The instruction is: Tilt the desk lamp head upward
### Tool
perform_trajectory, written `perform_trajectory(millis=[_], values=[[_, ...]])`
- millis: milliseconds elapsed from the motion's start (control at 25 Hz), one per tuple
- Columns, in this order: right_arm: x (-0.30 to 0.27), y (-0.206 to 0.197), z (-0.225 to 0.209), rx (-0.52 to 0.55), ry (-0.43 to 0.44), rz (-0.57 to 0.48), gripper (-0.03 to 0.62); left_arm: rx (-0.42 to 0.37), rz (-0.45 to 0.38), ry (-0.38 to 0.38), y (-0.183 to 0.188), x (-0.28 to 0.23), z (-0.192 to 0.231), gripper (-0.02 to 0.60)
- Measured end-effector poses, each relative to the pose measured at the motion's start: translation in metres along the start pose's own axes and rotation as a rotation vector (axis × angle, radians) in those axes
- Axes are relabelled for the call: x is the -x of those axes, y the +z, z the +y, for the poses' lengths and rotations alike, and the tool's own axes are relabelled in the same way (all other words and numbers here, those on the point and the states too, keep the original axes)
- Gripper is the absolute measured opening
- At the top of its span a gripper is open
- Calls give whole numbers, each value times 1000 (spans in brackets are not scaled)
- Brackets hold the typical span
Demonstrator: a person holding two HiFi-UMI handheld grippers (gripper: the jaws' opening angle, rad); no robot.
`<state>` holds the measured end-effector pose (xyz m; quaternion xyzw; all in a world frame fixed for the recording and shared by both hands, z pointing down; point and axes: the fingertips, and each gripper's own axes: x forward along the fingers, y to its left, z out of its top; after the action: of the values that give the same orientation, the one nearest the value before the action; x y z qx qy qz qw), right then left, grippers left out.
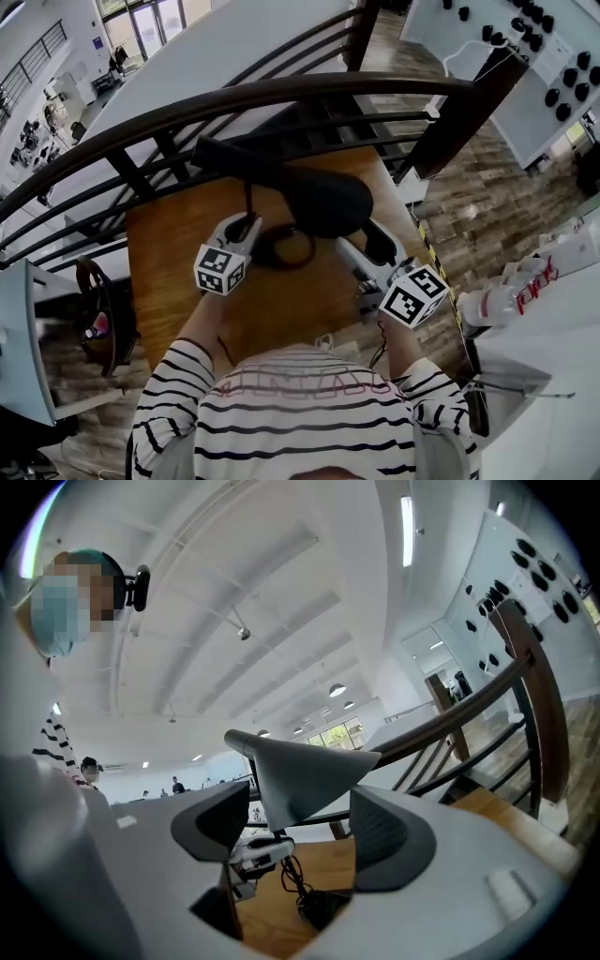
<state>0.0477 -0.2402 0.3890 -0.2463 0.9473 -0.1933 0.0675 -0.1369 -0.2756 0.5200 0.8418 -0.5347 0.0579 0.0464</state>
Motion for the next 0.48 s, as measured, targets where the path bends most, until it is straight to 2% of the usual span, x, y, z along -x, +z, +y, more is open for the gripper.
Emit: perform_trajectory(millis=[200,480], values=[[8,34,13,72,-16,-35,321,0,-1,2,-1,7,0,44],[4,75,20,167,-78,-25,342,7,-10,19,1,6,2,44]])
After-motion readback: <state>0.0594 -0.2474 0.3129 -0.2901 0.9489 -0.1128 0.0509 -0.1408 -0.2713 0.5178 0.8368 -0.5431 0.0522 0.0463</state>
